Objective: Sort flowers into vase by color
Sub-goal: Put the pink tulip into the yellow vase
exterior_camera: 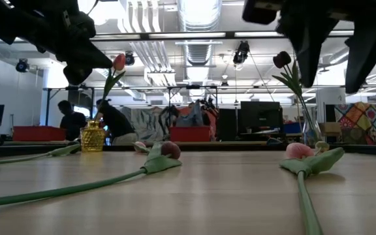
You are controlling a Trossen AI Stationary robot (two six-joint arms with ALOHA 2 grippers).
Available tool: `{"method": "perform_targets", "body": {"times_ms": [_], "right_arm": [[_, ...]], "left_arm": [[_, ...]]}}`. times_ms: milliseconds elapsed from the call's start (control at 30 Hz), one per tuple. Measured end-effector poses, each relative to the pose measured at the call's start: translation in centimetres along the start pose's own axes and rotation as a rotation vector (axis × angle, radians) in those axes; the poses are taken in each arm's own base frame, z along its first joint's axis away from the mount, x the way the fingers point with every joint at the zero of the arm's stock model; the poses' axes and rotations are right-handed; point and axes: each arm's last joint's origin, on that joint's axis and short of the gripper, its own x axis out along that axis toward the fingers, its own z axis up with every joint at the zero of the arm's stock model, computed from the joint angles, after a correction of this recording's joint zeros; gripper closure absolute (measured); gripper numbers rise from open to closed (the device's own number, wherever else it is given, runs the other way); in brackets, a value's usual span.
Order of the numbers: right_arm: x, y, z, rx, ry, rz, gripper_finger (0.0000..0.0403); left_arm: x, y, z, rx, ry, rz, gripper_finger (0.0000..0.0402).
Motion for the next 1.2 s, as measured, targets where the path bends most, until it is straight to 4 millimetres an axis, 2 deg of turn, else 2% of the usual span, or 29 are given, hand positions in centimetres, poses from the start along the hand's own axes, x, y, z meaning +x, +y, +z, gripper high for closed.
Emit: {"method": "perform_targets", "body": {"times_ms": [400, 533, 633, 733, 900, 933, 1067, 1200], "right_arm": [[6.6, 2.1, 0.0, 0.085, -0.010, -0.037, 0.0211], [8.3, 2.4, 0.1, 0.094, -0.018, -0.046, 0.0213], [8.8, 2.5, 0.2, 0.095, -0.024, -0.052, 0.0230], [8.9, 2.5, 0.2, 0.082, -0.040, -0.056, 0.0270], [8.5, 2.2, 0.9, 0.001, -0.126, -0.061, 0.0372], [8.3, 2.2, 1.2, -0.019, -0.149, -0.065, 0.0381], [6.7, 2.5, 2.0, -0.085, -0.210, -0.003, 0.0388], [3.0, 3.1, 2.9, -0.175, -0.342, 0.151, 0.0390]], "left_arm": [[0.0, 0.1, -0.2, -0.022, 0.017, 0.006, 0.0402], [0.0, 0.1, -0.3, -0.029, 0.029, 0.012, 0.0402], [0.0, 0.1, -0.3, -0.038, 0.030, 0.012, 0.0402], [0.0, 0.1, -0.3, -0.052, 0.029, 0.012, 0.0402], [0.0, -0.1, -0.3, -0.052, 0.043, -0.040, 0.0402], [0.0, -0.1, -0.3, -0.052, 0.044, -0.054, 0.0402], [-0.1, -0.4, 0.1, -0.058, 0.032, -0.106, 0.0402], [-0.5, -1.0, 1.4, -0.050, -0.005, -0.124, 0.0402]]}}
